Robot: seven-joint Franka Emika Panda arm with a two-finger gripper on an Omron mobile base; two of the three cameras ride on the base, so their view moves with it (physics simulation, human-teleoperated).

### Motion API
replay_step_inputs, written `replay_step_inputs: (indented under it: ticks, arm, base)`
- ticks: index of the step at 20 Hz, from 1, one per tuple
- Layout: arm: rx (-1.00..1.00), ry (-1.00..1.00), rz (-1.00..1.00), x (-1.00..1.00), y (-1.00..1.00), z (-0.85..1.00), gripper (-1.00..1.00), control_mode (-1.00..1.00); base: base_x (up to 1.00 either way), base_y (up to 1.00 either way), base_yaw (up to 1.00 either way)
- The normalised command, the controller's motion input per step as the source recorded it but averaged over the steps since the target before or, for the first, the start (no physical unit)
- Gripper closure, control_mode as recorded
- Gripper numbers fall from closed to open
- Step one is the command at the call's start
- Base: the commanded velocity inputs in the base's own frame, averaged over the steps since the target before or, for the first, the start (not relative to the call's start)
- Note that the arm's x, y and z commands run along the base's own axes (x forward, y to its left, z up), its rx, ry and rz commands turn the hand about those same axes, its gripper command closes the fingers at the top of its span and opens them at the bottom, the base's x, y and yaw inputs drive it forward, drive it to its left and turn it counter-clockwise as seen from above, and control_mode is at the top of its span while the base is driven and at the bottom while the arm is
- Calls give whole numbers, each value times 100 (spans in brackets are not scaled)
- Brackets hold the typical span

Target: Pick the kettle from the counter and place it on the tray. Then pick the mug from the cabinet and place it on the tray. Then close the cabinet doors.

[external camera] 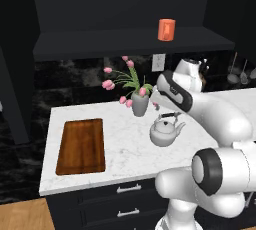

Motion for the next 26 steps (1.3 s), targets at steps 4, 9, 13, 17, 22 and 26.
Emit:
replay_step_inputs:
  ticks: [4, 9, 13, 17, 22, 26]
  arm:
    - [0, 0, -2, 22, 0, -27, -100, -100]
    - [-2, 5, -9, 16, -3, -28, -100, -100]
    - [-1, 10, -12, 19, -5, -20, -100, -100]
    - [0, 6, -13, 19, -1, -17, -100, -100]
    - [-1, 3, -12, -5, -2, -28, -100, -100]
    - [-2, 0, -5, -26, -3, -41, -100, -100]
  base:
    - [0, 0, 0]
    - [0, 0, 0]
    - [0, 0, 0]
    - [0, 0, 0]
    - [0, 0, 0]
    - [0, 0, 0]
